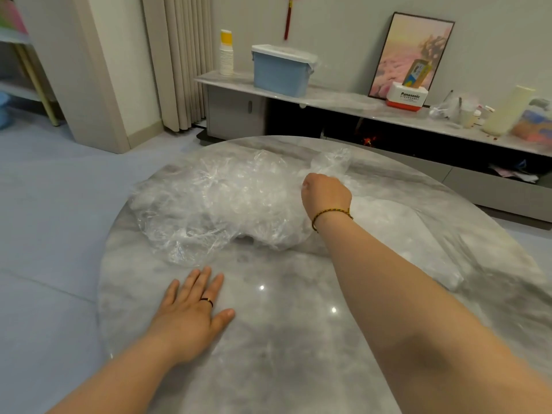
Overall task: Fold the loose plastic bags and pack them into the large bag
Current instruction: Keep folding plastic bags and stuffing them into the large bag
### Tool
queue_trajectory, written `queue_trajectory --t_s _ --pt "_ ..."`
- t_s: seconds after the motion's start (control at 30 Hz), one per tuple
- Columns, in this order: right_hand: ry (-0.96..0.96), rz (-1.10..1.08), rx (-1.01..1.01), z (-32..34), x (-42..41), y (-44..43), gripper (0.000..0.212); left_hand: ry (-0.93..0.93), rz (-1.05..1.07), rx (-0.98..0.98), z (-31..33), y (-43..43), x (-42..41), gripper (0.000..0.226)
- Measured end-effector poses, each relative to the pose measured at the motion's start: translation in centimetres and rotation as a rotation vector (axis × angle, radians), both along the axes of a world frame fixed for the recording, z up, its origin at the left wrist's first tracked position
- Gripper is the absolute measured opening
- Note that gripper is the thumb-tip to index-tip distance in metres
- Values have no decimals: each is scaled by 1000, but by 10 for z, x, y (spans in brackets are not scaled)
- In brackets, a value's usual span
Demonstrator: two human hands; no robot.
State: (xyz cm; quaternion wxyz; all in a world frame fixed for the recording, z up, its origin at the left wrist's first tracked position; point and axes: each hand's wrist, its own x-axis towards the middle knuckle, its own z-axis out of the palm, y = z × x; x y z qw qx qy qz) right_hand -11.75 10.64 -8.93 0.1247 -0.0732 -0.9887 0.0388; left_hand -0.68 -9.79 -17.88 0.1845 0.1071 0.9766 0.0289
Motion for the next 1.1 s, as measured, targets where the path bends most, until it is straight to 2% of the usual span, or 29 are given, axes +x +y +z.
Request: queue_trajectory --t_s 0.13,0.2,0.27,0.33,0.4,0.47,0.53,0.57,0.6,0.7,0.73,0.83,0.9,1.03,1.1 --pt "275 87 -169 15 21 -2 27 9 15 60 3 0 0 67" --pt "398 151 -362 26 40 -5 24 48 50 162 11 2 -1 67" --pt "434 187 -643 37 60 -6 26 105 133 365 20 4 -3 68" --pt "363 185 -930 47 85 -2 32 125 221 691 33 10 0 72" --pt "267 175 -1095 52 111 3 31 108 284 1019 49 15 7 76" --pt "177 189 -1188 50 133 8 25 60 290 1214 64 17 14 83" --pt "61 191 -1296 44 153 11 30 -56 280 1349 74 17 20 98" --pt "-3 175 -1327 40 161 12 31 -108 271 1399 77 17 24 97" --pt "-64 158 -1335 36 168 13 32 -152 265 1438 78 18 25 85" --pt "-160 113 -1329 17 182 22 31 -168 273 1434 75 24 31 11" --pt "-143 92 -1331 10 185 26 30 -120 277 1406 74 25 32 9" --pt "30 24 -1358 -5 188 37 28 63 327 1347 72 23 29 20" --pt "183 27 -1279 -10 186 44 28 202 356 1375 74 22 26 23" --pt "506 192 -849 -17 181 55 22 422 291 1374 81 20 29 29" --pt "572 347 -586 -25 179 60 8 441 158 1321 83 17 33 35"
